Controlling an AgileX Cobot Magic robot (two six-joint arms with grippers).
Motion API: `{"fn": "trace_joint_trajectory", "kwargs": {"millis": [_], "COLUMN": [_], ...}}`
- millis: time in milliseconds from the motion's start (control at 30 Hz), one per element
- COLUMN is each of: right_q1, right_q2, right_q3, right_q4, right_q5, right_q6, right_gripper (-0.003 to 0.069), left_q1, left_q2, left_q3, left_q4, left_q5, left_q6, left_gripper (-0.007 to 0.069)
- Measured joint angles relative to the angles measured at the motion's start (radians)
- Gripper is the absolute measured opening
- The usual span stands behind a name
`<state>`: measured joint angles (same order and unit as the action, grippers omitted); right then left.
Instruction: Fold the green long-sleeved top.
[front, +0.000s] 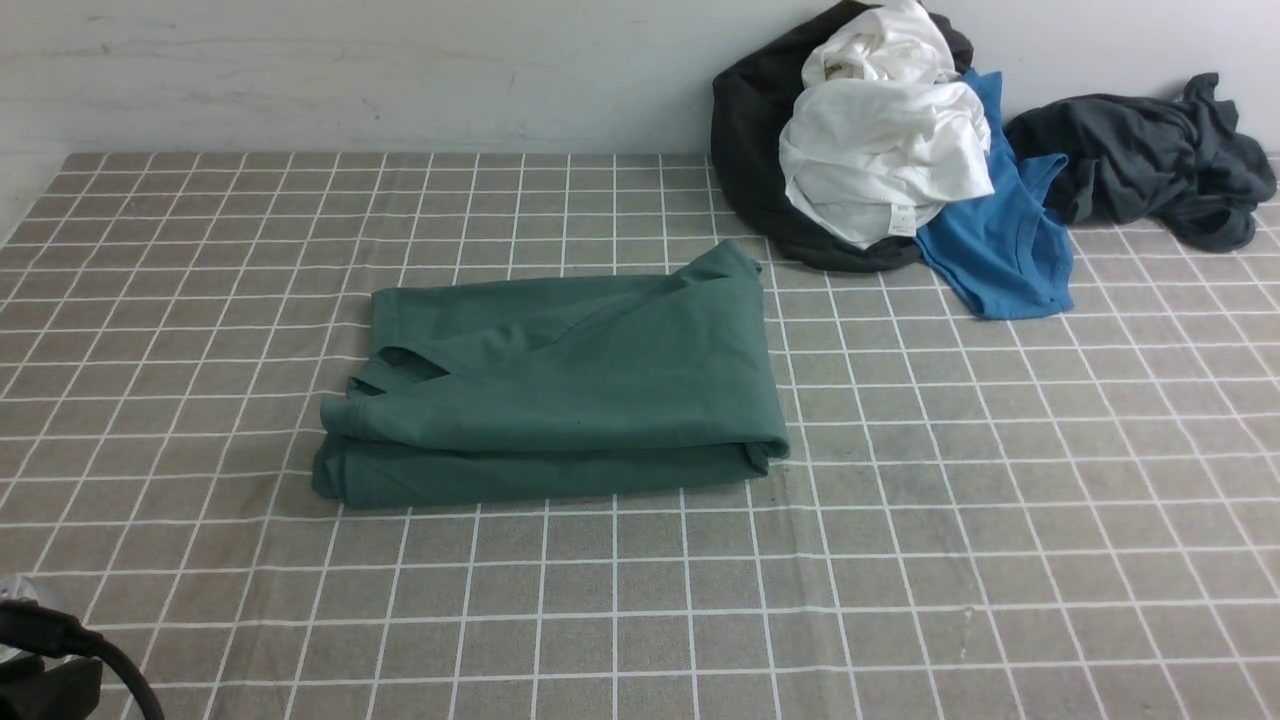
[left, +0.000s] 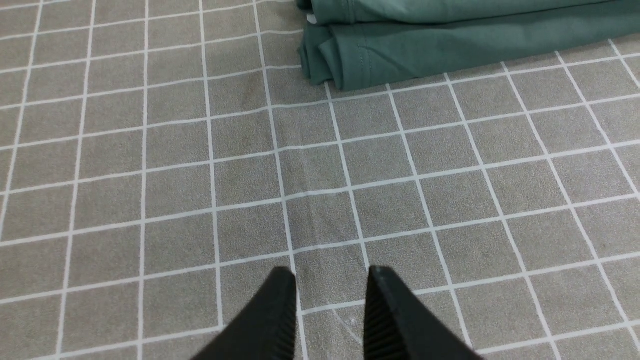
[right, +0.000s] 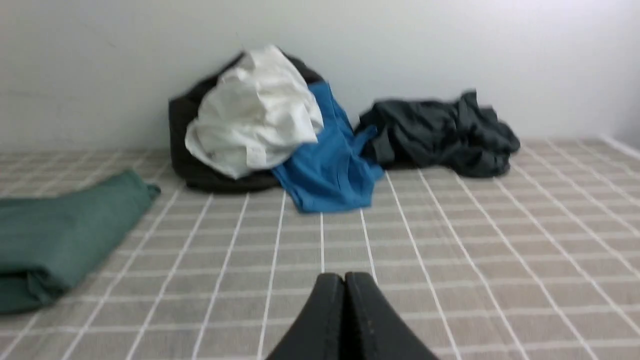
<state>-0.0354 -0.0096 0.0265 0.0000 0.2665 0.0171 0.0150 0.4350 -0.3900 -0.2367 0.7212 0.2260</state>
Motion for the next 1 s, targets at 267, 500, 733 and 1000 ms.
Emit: {"fn": "trace_joint_trajectory", "kwargs": {"millis": [267, 500, 733, 1000], "right_q1": [0.02, 0.022, 0.022, 0.022], "right_q2": [0.0, 0.0, 0.0, 0.0], "right_q3": [-0.001, -0.001, -0.001, -0.002], "right_q4": [0.006, 0.006, 0.006, 0.006], "right_q5": [0.088, 0.088, 0.088, 0.09], "right_q6": [-0.01, -0.017, -0.017, -0.017], "right_gripper": [-0.0014, -0.0014, -0.0014, -0.0014], "left_q1": [0.0, 0.0, 0.0, 0.0], "left_q2": [0.0, 0.0, 0.0, -0.012], "left_q3": [0.0, 0.0, 0.0, 0.0], "left_q4": [-0.001, -0.001, -0.002, -0.003], "left_q5": [0.0, 0.0, 0.0, 0.0], "left_q6": [0.0, 0.0, 0.0, 0.0], "left_gripper": [0.0185, 0.0185, 0.0185, 0.0185]}}
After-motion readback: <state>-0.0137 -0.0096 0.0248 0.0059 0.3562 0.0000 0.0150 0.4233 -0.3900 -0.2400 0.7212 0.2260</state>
